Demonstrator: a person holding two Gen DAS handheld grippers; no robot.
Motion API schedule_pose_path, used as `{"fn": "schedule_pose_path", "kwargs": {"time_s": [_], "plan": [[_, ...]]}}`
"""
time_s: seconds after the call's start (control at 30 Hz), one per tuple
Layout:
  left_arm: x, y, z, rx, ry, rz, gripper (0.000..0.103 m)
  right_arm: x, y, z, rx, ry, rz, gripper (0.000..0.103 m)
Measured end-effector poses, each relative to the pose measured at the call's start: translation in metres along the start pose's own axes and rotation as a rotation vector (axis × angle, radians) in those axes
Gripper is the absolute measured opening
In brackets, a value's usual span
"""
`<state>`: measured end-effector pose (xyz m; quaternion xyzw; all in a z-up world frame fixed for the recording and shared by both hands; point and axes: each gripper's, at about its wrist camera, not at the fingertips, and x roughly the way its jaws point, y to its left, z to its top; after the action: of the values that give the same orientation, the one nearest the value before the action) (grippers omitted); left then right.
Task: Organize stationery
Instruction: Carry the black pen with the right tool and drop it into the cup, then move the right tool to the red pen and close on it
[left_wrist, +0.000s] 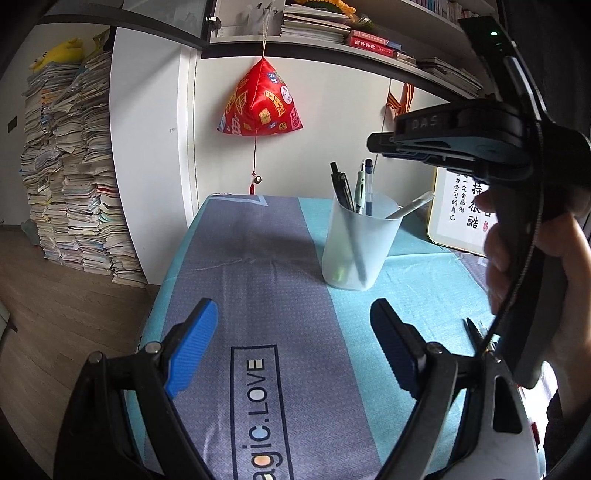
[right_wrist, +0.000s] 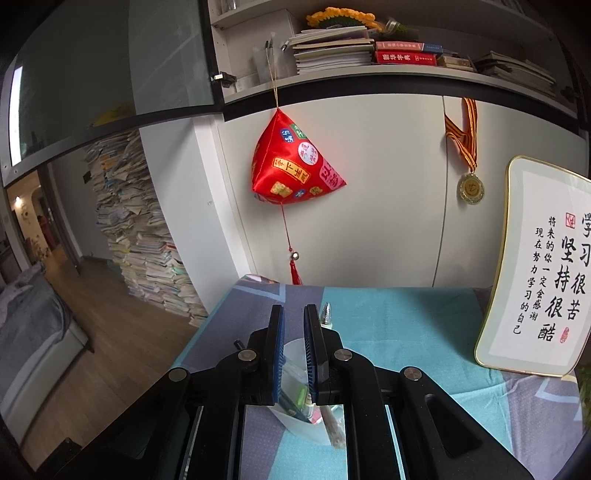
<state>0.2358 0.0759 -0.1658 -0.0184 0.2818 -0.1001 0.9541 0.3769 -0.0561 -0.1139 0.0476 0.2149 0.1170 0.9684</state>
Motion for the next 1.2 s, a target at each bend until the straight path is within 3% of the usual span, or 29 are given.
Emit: {"fn": "schedule_pose_path", "kwargs": {"time_s": [0.23,0.3,0.37,0.43,0.67,0.87,1.0,1.2], "plan": [[0.006,-0.002,-0.002,0.005,0.030,-0.007,0.085,-0.069,-0.017,-0.008,-0.048,0.041,-0.041,0.011],[0.007,-0.002,-0.004,0.003,0.043,-0.026,0.085,-0.089,-0.029,-0.017,-0.048,0.067,-0.063,0.022],[0.009,-0.005,-0.004,0.008,0.050,-0.034,0.085,-0.109,-0.043,-0.030,-0.033,0.082,-0.094,0.052],[0.010,-0.008,-0.005,0.015,0.060,-0.044,0.085,-0.127,-0.059,-0.046,-0.002,0.093,-0.131,0.060],[0.008,-0.022,-0.014,0.023,0.107,-0.076,0.085,-0.158,-0.106,-0.115,0.081,0.277,-0.257,0.060],[-0.001,-0.042,-0.024,0.057,0.129,-0.085,0.085,-0.170,-0.119,-0.173,0.139,0.378,-0.273,0.060],[-0.002,-0.054,-0.031,0.059,0.158,-0.117,0.085,-0.165,-0.114,-0.197,0.146,0.444,-0.247,0.060],[-0.003,-0.076,-0.041,0.131,0.185,-0.104,0.085,-0.160,-0.102,-0.210,0.085,0.496,-0.277,0.060]]}}
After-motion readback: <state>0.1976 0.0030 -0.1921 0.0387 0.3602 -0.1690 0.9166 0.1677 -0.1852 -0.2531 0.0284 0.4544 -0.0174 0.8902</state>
